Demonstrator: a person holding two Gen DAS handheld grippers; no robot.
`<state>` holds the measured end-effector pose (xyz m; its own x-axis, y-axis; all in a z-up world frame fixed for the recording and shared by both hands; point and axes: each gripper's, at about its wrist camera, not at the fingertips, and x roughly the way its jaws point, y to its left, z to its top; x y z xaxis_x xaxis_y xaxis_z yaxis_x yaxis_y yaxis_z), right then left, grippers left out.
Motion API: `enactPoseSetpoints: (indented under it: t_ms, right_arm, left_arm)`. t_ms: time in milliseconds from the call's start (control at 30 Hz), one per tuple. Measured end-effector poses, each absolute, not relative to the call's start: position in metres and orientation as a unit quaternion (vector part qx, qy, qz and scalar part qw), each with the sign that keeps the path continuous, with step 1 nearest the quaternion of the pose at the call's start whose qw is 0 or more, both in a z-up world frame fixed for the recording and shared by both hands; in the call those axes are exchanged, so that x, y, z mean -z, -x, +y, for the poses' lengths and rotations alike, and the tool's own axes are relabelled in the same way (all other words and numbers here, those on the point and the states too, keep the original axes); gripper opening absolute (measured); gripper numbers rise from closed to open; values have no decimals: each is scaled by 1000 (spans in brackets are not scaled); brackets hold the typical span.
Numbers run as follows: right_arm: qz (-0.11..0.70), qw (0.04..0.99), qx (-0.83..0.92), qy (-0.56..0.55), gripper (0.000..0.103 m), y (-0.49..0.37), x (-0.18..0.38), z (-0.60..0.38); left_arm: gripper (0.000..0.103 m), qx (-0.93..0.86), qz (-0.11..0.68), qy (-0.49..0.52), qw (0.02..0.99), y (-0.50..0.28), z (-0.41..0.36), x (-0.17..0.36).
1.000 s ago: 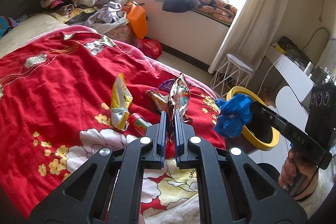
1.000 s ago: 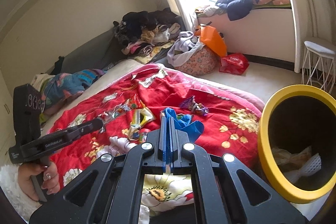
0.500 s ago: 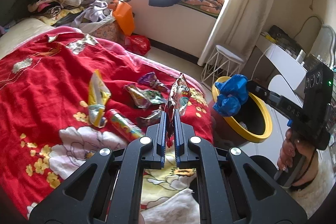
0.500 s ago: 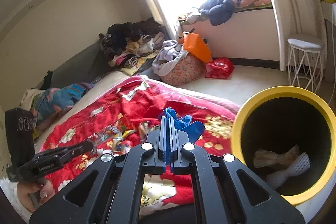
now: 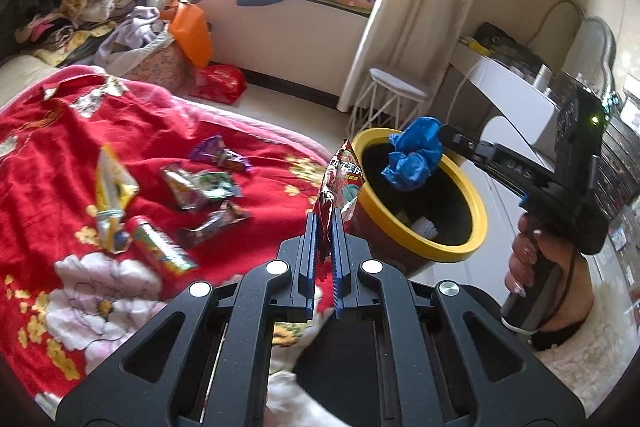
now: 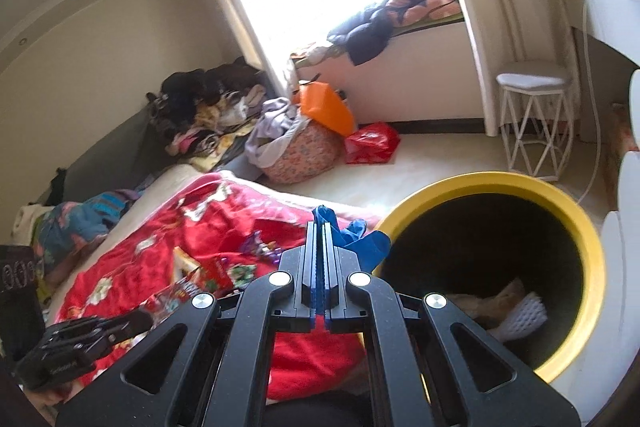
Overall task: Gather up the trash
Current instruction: 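Carry the wrapper and blue glove in both tools over the bin, then open both tools over the bin to drop the wrapper and glove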
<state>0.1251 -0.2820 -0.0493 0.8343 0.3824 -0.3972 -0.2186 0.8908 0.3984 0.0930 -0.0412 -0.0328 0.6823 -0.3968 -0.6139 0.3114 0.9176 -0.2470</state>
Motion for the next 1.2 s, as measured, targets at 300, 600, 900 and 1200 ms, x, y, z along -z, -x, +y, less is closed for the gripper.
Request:
enactPoseSetpoints:
  t_ms: [300,600,900,1200]
  right_arm:
    - [235,945,-116,-197,2,-127,58,-321]
    - [233,944,-85,-216,2,-126,66,-346]
    - [236,943,-62,-225,2,-124,74,-363]
    - [242,940,-46,-236,2,-124,83,-377]
  left_arm:
    - [4,221,351,48,908,-98,-73,35]
    - [4,237,353,39,904,-105,-98,38]
    - [4,247,357,26,901,-116,-121,43]
    - [4,258,367,9,894,-127,-144,52]
